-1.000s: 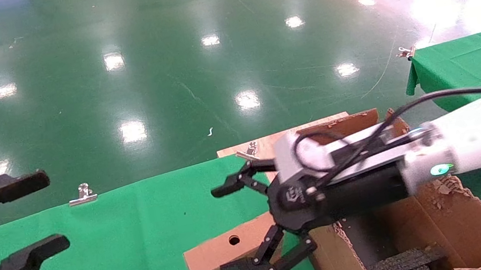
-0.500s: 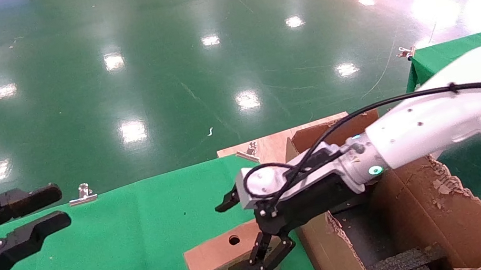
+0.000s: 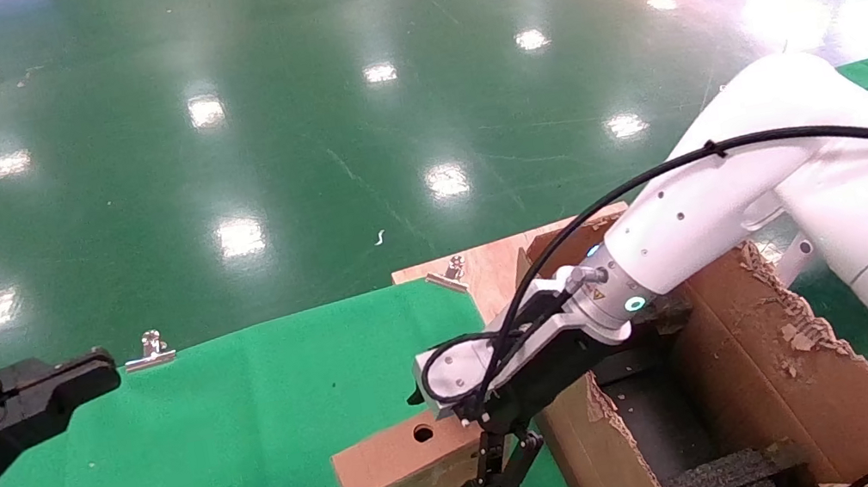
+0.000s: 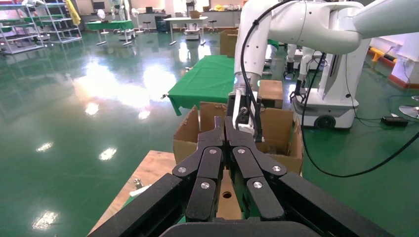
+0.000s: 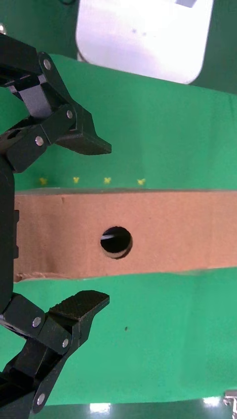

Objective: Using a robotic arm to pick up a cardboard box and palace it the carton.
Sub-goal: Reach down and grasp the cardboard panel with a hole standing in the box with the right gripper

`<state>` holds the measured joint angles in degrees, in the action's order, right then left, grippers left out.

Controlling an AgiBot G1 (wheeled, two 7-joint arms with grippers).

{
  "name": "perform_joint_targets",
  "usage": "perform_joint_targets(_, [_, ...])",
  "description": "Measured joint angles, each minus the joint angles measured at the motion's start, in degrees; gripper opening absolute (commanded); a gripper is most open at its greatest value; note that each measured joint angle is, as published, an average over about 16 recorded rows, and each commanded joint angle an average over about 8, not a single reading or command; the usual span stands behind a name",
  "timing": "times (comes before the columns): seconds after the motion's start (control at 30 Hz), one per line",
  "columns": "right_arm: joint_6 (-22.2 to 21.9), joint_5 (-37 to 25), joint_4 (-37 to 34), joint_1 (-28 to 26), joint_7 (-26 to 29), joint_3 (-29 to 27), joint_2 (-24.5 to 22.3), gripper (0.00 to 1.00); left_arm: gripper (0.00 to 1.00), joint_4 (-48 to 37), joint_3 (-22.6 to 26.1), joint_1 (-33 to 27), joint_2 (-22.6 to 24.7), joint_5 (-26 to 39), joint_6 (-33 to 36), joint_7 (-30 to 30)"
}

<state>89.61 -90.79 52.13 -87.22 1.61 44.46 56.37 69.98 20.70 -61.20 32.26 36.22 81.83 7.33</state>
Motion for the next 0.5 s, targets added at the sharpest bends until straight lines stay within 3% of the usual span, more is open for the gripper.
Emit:
perform_joint_targets(0.07, [0.0, -0.4, -0.3, -0.4, -0.5, 0.6, 0.4, 0.57, 0.99, 0.0, 0.0, 0.0, 0.0, 0.0, 0.0, 0.0])
perform_joint_targets(0.2, [-0.1, -0.8, -0.7, -0.8, -1.2, 1.2, 0.8, 0.08, 1.0, 0.0, 0.0, 0.0, 0.0, 0.0, 0.0, 0.0])
perform_joint_targets(0.23, [-0.1, -0.9, -0.7, -0.9, -1.3, 1.3, 0.8, 0.02, 1.0, 0.0, 0.0, 0.0, 0.0, 0.0, 0.0, 0.0])
perform_joint_targets(0.5, [-0.1, -1.0, -0.8, -1.0, -1.4, 1.5, 0.9, 0.0, 1.0, 0.0, 0.0, 0.0, 0.0, 0.0, 0.0, 0.0])
